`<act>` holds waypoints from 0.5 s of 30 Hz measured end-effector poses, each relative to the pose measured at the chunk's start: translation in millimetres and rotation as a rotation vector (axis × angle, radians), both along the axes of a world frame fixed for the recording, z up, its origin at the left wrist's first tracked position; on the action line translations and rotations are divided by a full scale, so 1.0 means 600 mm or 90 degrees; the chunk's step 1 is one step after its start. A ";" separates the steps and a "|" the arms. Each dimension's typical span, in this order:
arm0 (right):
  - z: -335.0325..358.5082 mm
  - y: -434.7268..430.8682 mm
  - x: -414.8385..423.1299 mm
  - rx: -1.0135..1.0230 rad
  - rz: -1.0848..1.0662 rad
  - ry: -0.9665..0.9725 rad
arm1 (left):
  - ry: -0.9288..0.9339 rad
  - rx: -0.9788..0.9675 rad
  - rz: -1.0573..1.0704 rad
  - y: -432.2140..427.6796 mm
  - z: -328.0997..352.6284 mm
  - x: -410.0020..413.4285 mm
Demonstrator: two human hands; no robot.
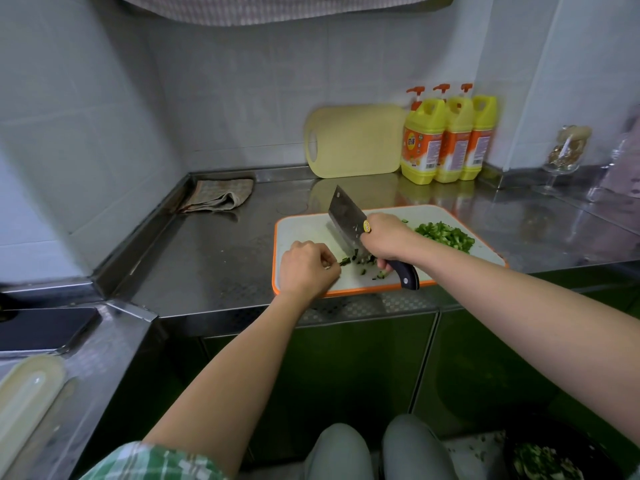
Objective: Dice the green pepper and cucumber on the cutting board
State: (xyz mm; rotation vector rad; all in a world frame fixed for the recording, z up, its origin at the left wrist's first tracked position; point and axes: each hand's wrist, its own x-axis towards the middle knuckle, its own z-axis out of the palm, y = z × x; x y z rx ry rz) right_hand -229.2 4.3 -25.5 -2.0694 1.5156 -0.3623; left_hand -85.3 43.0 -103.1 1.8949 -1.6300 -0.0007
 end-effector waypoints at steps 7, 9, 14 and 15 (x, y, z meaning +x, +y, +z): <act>-0.007 0.023 0.014 0.023 0.021 0.103 | 0.008 0.002 0.010 -0.006 -0.002 -0.009; -0.016 0.020 0.022 0.006 0.009 0.102 | 0.017 0.002 0.008 -0.006 -0.003 -0.009; -0.027 0.012 0.025 -0.013 -0.015 0.029 | 0.040 0.007 -0.003 0.001 0.000 -0.004; -0.028 0.010 0.021 -0.013 -0.017 0.008 | 0.041 0.013 0.000 0.002 0.000 -0.001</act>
